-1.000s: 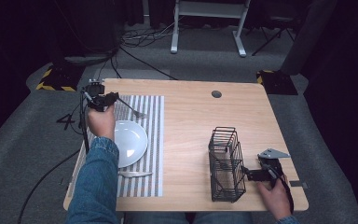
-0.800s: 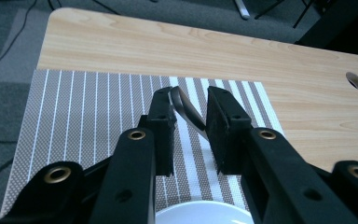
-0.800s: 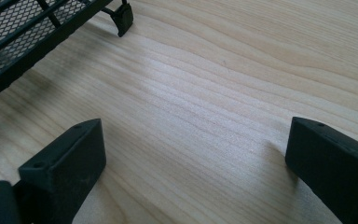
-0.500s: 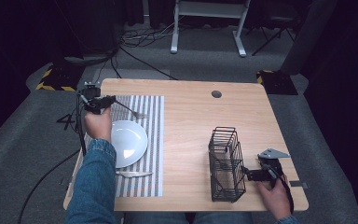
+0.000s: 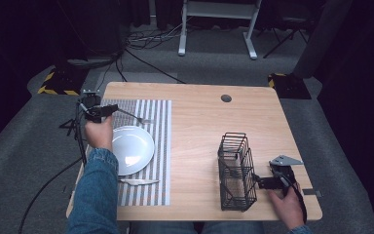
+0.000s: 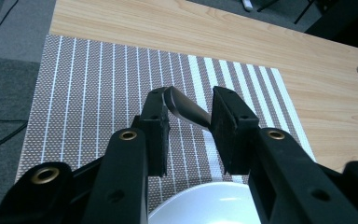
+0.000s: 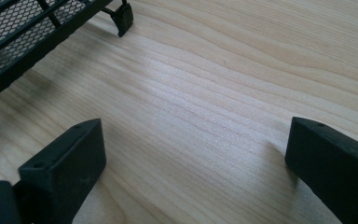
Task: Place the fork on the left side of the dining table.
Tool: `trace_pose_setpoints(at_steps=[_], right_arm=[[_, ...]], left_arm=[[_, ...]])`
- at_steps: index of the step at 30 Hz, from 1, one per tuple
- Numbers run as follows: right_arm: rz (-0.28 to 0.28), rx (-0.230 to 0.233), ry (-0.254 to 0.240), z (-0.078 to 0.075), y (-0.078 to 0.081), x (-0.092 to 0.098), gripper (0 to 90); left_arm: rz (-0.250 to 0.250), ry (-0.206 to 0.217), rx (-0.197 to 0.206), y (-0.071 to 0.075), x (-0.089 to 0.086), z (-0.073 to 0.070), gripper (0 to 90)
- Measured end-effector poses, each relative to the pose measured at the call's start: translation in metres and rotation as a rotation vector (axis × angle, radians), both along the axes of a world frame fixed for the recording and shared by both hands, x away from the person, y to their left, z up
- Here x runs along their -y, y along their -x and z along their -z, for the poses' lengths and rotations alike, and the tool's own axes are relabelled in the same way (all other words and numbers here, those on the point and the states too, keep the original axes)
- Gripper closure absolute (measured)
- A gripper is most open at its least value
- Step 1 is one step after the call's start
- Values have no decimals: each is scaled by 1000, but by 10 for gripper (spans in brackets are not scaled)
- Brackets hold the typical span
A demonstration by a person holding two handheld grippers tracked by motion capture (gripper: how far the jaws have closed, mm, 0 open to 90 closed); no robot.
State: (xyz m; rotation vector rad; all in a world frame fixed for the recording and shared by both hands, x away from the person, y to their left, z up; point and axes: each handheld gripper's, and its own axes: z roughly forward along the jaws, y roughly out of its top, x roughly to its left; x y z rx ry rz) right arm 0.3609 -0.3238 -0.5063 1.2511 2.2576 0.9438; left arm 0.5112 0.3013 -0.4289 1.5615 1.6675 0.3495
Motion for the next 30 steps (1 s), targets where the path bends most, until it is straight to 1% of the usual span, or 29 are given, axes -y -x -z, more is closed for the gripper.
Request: trace_pose_setpoints(at_steps=[3,6,7,8,11,15,18,19,26,30], right_arm=[[0,0,0,0,0,0,51],[-1,0,0,0,0,0,51],[-1,0,0,0,0,0,50],[-1,0,0,0,0,0,50],[0,0,0,0,0,0,50],[-1,0,0,0,0,0,51],[0,0,0,0,0,0,50],[0,0,0,0,0,0,50],[-1,0,0,0,0,0,51],[1,0,0,0,0,0,51]], left_arm=[[-2,-13,-8,0,0,1,665],[-6,-29,-5,0,-1,3,652],[-9,-54,-9,1,-1,4,640],[-9,-54,-9,1,-1,4,631],[-14,-83,-17,1,-1,6,618],[-26,-67,-31,2,-4,10,611],[-27,-63,-35,1,-6,12,607],[-31,-55,-37,1,-7,13,606],[-30,-45,-47,-2,-11,17,600],[-35,-36,-50,-6,-14,20,595]])
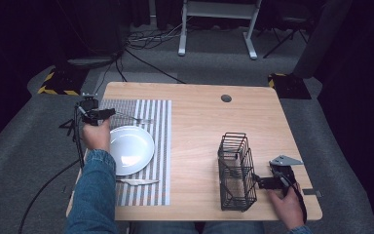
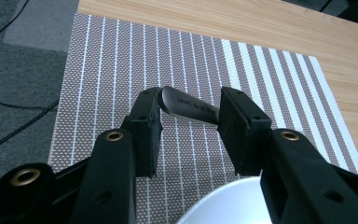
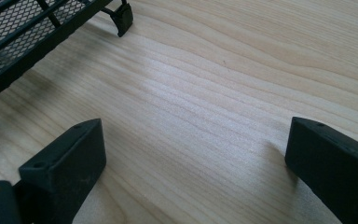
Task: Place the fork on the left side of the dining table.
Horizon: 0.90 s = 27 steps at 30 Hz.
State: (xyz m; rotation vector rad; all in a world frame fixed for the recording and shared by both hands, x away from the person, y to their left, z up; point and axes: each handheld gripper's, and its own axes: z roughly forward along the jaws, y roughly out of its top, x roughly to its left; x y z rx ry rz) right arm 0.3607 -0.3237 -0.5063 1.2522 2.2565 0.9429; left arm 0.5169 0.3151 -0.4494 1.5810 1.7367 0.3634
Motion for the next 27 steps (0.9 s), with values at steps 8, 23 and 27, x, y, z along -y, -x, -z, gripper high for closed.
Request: trace_pose_setpoints(at_steps=[8,23,27], right_arm=[[3,0,0,0,0,0,52],[1,0,0,0,1,0,52],[0,0,0,0,1,0,52]], left_arm=[[-10,10,-14,-7,-5,7,583],[-60,-10,-39,-11,-12,14,538],[-70,-15,-21,-8,-13,7,537]])
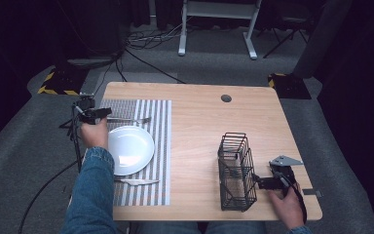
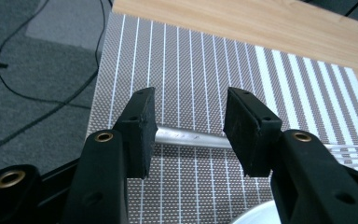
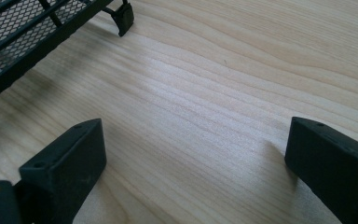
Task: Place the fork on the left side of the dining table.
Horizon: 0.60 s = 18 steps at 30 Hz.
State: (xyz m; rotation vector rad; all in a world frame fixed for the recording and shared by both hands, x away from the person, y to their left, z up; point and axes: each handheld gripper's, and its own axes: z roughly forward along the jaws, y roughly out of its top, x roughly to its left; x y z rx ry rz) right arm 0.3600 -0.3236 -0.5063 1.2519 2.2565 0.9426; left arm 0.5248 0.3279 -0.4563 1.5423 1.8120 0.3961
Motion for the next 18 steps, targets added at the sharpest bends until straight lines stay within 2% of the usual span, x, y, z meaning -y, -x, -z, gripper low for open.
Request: trace_pose_setpoints(at_steps=[7,18], right_arm=[[-1,-1,-1,0,0,0,53],[-1,0,0,0,0,0,53]], left_arm=[[19,-25,48,12,3,-18,538],[73,-79,124,44,15,-47,535]])
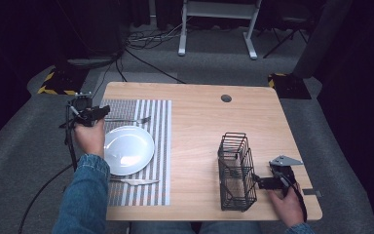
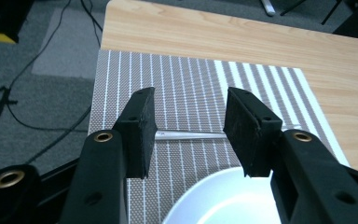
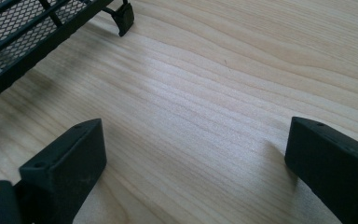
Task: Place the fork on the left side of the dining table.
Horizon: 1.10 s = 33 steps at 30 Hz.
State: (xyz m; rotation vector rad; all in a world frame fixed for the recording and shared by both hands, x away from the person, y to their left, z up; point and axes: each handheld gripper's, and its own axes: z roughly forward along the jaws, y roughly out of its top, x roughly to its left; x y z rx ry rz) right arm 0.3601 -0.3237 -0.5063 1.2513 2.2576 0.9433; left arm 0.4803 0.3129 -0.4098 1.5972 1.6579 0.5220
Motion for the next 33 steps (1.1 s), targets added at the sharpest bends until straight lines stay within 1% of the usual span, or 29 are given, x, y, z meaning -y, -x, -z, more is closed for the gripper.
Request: trace_pose_setpoints(at_steps=[3,7,10,11,13,17,20,22,26,30,31,33], right_arm=[[0,0,0,0,0,0,53],[0,0,-1,0,0,0,53],[0,-1,-1,0,0,0,53],[0,0,-1,0,0,0,53],[0,0,-1,0,0,0,53],[0,0,-1,0,0,0,53],[0,-1,-1,0,0,0,53],[0,0,-1,0,0,0,53],[-1,-1,-2,0,0,0,53],[-3,0,-2,0,0,0,54],[-3,0,-2,0,0,0,54],[-2,0,-1,0,0,0,54]], left_arm=[[20,-6,23,9,4,-8,534],[47,-25,45,21,11,-18,530],[82,-51,57,29,16,-24,521],[94,-58,56,32,18,-26,516],[113,-63,61,38,21,-30,511],[146,-84,80,52,30,-40,501],[174,-101,103,64,37,-48,498],[193,-107,112,71,40,-52,497],[225,-107,133,87,47,-59,489],[256,-97,152,102,53,-64,475],[265,-100,154,104,55,-64,465],[284,-115,145,110,58,-64,456]])
